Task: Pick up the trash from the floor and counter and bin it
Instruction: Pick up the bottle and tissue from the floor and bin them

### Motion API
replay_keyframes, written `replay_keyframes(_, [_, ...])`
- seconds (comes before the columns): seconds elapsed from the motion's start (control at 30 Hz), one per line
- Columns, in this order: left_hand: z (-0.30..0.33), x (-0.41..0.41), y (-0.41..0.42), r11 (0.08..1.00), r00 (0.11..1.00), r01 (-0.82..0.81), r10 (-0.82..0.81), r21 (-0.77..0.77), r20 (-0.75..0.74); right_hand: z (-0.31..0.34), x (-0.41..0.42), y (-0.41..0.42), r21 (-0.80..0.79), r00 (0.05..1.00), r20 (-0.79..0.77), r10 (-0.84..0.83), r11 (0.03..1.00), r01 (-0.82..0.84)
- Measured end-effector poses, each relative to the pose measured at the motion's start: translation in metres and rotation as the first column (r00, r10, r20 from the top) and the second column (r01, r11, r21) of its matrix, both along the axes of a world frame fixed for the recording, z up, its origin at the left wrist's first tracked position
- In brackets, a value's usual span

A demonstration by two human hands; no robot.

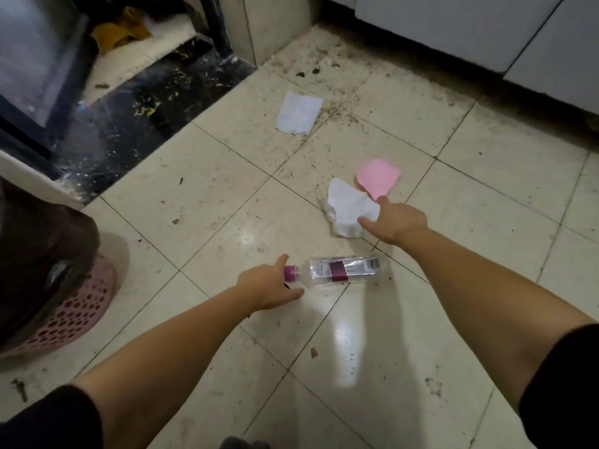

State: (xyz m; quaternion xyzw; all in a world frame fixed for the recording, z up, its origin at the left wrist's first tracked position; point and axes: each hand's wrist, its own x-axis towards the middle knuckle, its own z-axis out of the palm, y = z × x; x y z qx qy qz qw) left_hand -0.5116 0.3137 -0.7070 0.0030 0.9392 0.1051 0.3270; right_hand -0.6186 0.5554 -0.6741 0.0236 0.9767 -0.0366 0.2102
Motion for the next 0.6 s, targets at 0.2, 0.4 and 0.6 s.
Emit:
replay_keyframes(0.2, [-0.031, -0.010, 0.000, 0.998, 0.997, 0.060, -0.060, 0.005, -0.041, -0.040, -0.006, -0.054, -0.016, 0.991, 0.101, 0.089, 0.996, -0.087])
replay_keyframes(0.4, [-0.018, -0.005, -0.012, 0.989, 0.988, 0.145, -0.145, -0.009, -0.050, -0.053, -0.003, -0.054, 0.013, 0.987, 0.070, 0.144, 0.989, -0.145])
replay_keyframes(0.6, [0.044, 0.033, -0.071, 0.996, 0.997, 0.061, -0.063, -0.061, -0.039, -0.002, -0.006, -0.075, -0.095, 0.982, -0.071, 0.173, 0.979, -0.179])
